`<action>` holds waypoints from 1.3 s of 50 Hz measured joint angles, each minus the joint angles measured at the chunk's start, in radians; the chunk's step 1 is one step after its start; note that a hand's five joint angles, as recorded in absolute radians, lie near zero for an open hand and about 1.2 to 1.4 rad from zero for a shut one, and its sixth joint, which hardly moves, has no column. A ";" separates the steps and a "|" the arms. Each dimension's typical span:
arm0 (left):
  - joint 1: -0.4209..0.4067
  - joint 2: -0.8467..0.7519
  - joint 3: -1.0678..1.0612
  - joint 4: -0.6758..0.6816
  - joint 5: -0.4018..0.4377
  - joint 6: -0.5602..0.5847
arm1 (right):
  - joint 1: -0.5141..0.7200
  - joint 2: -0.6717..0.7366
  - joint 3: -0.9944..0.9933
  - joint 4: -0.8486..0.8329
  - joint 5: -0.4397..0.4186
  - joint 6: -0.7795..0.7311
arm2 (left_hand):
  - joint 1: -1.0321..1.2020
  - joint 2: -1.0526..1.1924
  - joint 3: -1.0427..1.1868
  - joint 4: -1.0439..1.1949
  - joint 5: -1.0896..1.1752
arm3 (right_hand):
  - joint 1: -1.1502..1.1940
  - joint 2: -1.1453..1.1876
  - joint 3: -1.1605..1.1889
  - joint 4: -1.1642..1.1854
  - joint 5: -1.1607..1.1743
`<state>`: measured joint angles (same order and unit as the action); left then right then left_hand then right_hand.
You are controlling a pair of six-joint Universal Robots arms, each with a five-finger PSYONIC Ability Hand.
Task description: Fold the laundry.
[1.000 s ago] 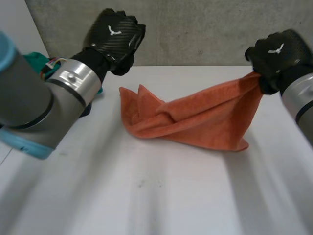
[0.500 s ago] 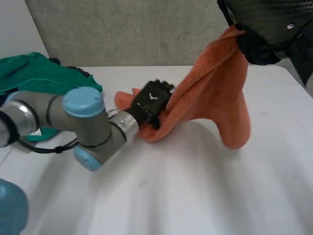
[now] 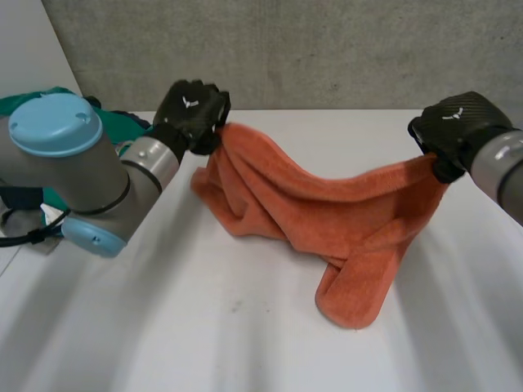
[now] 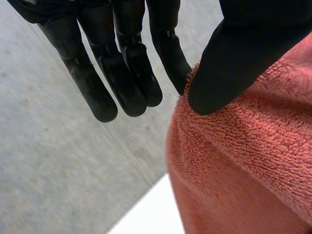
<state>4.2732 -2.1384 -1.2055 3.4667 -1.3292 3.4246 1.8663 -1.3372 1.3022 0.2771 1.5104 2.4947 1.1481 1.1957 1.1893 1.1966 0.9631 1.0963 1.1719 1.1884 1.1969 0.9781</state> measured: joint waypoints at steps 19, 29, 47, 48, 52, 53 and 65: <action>0.005 -0.012 0.418 0.393 -0.316 0.099 | 0.076 0.145 -0.368 -0.776 0.234 0.017 | 0.005 0.003 0.005 0.004 0.027 | 0.000 0.000 0.001 0.001 0.011; -0.040 0.176 -0.167 0.374 -0.305 0.110 | 0.091 0.109 -0.083 -0.678 0.171 0.012 | 0.005 0.003 0.005 0.004 0.027 | 0.000 0.000 0.002 0.001 0.011; -0.095 0.073 -0.329 0.249 -0.306 0.109 | 0.105 -0.003 0.126 -0.593 0.035 0.041 | -0.891 -0.942 -0.934 -0.945 -0.895 | 0.000 0.000 0.002 0.001 0.011; -0.088 0.065 -0.306 0.248 -0.303 0.109 | 0.109 -0.029 0.132 -0.593 0.016 0.050 | -0.891 -0.947 -0.934 -0.950 -0.895 | 0.000 0.000 0.002 0.001 0.011; -0.061 0.024 -0.219 0.243 -0.274 0.108 | 0.131 -0.146 0.168 -0.595 -0.070 0.091 | -0.891 -0.964 -0.951 -0.967 -0.910 | 0.000 0.000 0.002 0.001 0.011; -0.055 0.007 -0.192 0.240 -0.252 0.108 | 0.140 -0.187 0.182 -0.595 -0.098 0.103 | -0.891 -0.969 -0.956 -0.974 -0.910 | 0.000 0.000 0.002 0.001 0.011; -0.048 -0.222 0.020 0.162 0.000 0.111 | 0.205 -0.502 0.276 -0.582 -0.230 0.157 | -0.921 -0.973 -0.956 -0.978 -0.910 | 0.000 0.000 0.002 0.001 0.011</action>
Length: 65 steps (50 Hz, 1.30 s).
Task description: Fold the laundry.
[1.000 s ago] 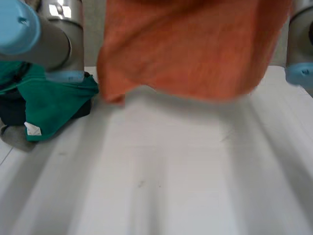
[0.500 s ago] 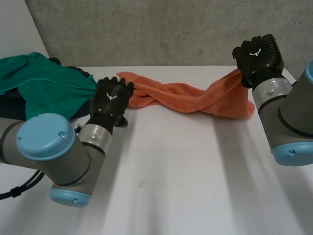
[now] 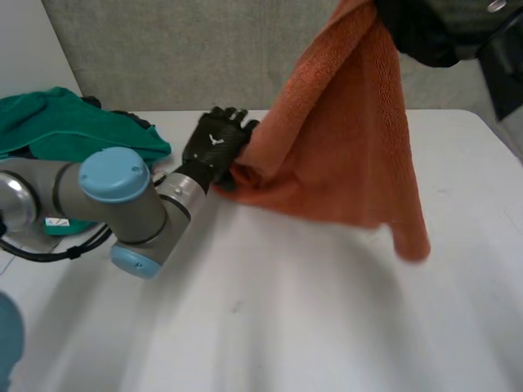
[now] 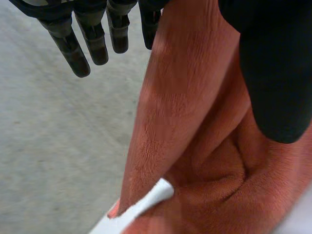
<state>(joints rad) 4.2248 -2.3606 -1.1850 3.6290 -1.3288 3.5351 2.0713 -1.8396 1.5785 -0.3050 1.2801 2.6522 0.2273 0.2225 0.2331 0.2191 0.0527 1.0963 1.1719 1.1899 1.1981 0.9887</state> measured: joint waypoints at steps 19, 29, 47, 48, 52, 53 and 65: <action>0.037 0.032 -0.034 -0.058 -0.050 -0.128 | -0.123 -0.030 -0.025 0.117 0.015 0.061 | 0.944 0.973 0.955 0.978 0.911 | 0.000 0.000 0.000 0.000 0.000; 0.160 0.451 -0.238 -0.089 -0.064 -0.219 | -0.292 0.100 -0.082 0.194 0.037 0.054 | 0.944 0.975 0.959 0.978 0.911 | 0.000 0.000 0.000 0.000 0.000; 0.215 0.764 -0.396 -0.348 -0.050 0.172 | -0.408 0.348 -0.259 0.607 0.154 -0.178 | 0.944 0.975 0.960 0.982 0.911 | 0.000 0.000 0.000 0.000 0.000; 0.215 0.750 -0.394 -0.356 -0.051 0.189 | -0.407 0.354 -0.259 0.610 0.156 -0.185 | 0.944 0.975 0.960 0.982 0.911 | 0.000 0.000 0.000 0.000 0.000; 0.208 0.593 -0.351 -0.402 -0.059 0.322 | -0.370 0.467 -0.269 0.627 0.187 -0.259 | 0.944 0.976 0.960 0.982 0.911 | 0.000 0.000 0.000 0.000 0.000; 0.206 0.543 -0.330 -0.407 -0.060 0.347 | -0.359 0.493 -0.276 0.624 0.196 -0.266 | 0.944 0.976 0.960 0.982 0.911 | 0.000 0.000 0.000 0.000 0.000; 0.194 0.057 0.180 -0.315 -0.096 0.408 | -0.261 0.814 -0.582 0.387 0.364 -0.248 | 0.944 0.977 0.961 0.982 0.911 | 0.000 0.000 0.003 0.000 0.000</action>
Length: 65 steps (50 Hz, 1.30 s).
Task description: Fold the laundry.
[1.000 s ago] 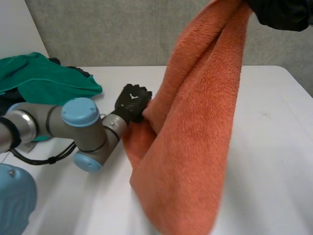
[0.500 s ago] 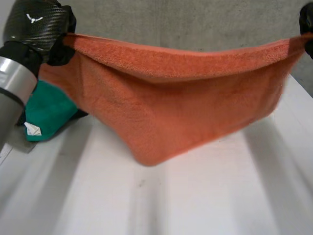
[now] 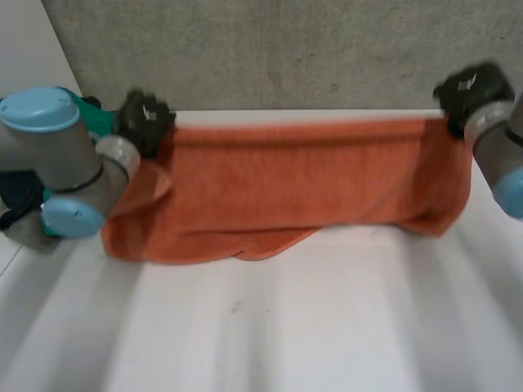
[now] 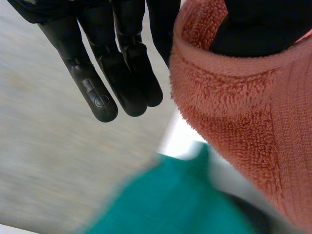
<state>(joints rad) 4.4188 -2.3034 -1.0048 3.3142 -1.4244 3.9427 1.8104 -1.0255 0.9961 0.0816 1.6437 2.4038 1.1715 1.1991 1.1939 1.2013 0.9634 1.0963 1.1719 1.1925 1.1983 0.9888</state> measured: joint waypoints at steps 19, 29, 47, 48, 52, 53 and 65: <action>-0.044 0.035 0.082 0.592 -0.086 -0.087 | 0.018 0.060 -0.148 -0.677 0.073 0.009 | 0.000 0.000 0.000 0.000 0.000 | 0.000 0.000 0.001 0.000 0.027; -0.072 0.209 -0.476 0.542 -0.091 -0.122 | -0.001 -0.057 0.310 -0.576 -0.037 0.020 | 0.000 0.000 0.000 0.000 0.000 | 0.000 0.000 0.001 0.000 0.027; 0.002 0.140 -0.728 0.538 -0.039 -0.138 | -0.094 -0.063 0.617 -0.451 -0.101 0.023 | -0.644 -0.658 -0.646 -0.661 -0.601 | 0.000 0.000 0.001 0.003 0.027; 0.011 0.139 -0.725 0.533 -0.028 -0.139 | -0.094 -0.063 0.616 -0.452 -0.100 0.024 | -0.666 -0.680 -0.672 -0.690 -0.629 | 0.000 0.000 0.001 0.003 0.027; 0.036 0.141 -0.721 0.511 0.002 -0.141 | -0.095 -0.064 0.615 -0.452 -0.100 0.025 | -0.671 -0.698 -0.688 -0.710 -0.649 | 0.000 0.000 0.001 0.003 0.027; 0.049 0.144 -0.719 0.498 0.012 -0.141 | -0.095 -0.065 0.615 -0.452 -0.099 0.025 | -0.671 -0.698 -0.688 -0.710 -0.649 | 0.000 0.000 0.001 0.003 0.027; 0.161 0.148 -0.692 0.336 0.093 -0.215 | -0.103 -0.065 0.617 -0.443 -0.097 0.039 | -0.467 -0.512 -0.514 -0.517 -0.462 | 0.000 0.000 0.001 0.003 0.027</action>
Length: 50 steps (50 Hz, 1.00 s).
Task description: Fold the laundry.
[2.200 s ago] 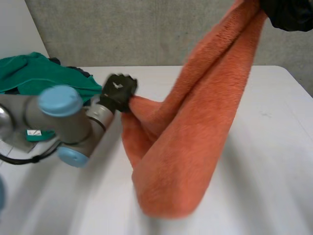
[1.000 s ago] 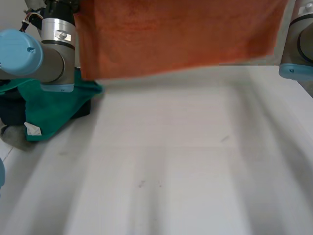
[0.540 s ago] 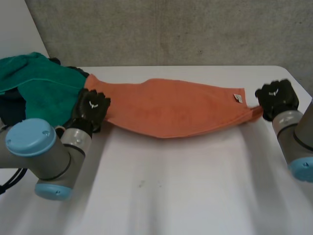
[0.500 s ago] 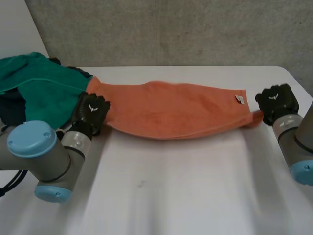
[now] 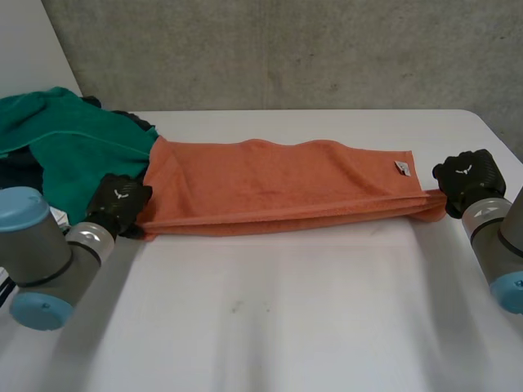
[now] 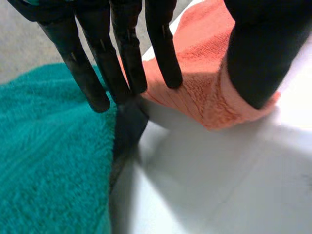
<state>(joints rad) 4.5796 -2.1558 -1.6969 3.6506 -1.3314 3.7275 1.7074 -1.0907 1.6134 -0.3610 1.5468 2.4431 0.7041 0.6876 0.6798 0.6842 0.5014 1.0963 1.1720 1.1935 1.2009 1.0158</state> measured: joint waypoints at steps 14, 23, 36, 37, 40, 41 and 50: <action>0.047 0.131 0.052 -0.089 0.052 -0.381 | -0.006 -0.073 -0.007 0.083 0.005 -0.004 | 0.455 0.509 0.512 0.513 0.463 | 0.000 0.005 0.000 0.000 0.000; 0.043 0.538 0.070 -0.273 0.056 -0.381 | -0.049 -0.367 -0.159 0.483 -0.010 -0.028 | 0.455 0.510 0.513 0.514 0.463 | 0.000 0.007 0.000 0.000 0.000; 0.016 0.613 0.137 -0.562 0.048 -0.044 | -0.088 -0.393 -0.356 0.822 -0.031 -0.181 | 0.455 0.511 0.514 0.517 0.463 | 0.000 0.007 0.000 0.000 0.003; 0.009 0.581 0.142 -0.568 0.047 -0.022 | -0.088 -0.371 -0.357 0.824 -0.029 -0.186 | 0.455 0.511 0.514 0.517 0.463 | 0.000 0.007 0.000 0.000 0.003; -0.017 0.465 0.169 -0.579 0.040 0.034 | -0.086 -0.303 -0.361 0.824 -0.024 -0.195 | 0.455 0.511 0.514 0.517 0.463 | 0.000 0.007 0.000 0.000 0.003; -0.034 0.385 0.199 -0.580 0.030 0.060 | -0.084 -0.255 -0.365 0.821 -0.021 -0.196 | 0.455 0.511 0.514 0.517 0.463 | 0.000 0.007 0.000 0.000 0.003; -0.109 0.012 0.550 -0.466 -0.056 0.116 | -0.052 -0.018 -0.535 0.708 0.038 -0.155 | 0.455 0.511 0.514 0.517 0.463 | 0.000 0.007 0.000 0.000 0.003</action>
<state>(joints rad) 4.4702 -2.1439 -1.1471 3.1851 -1.3876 3.8436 1.6551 -1.1091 1.0780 0.3471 1.5850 2.2881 1.1595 1.1989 1.1940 1.2009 0.9641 1.0963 1.1786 1.1935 1.2010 1.0192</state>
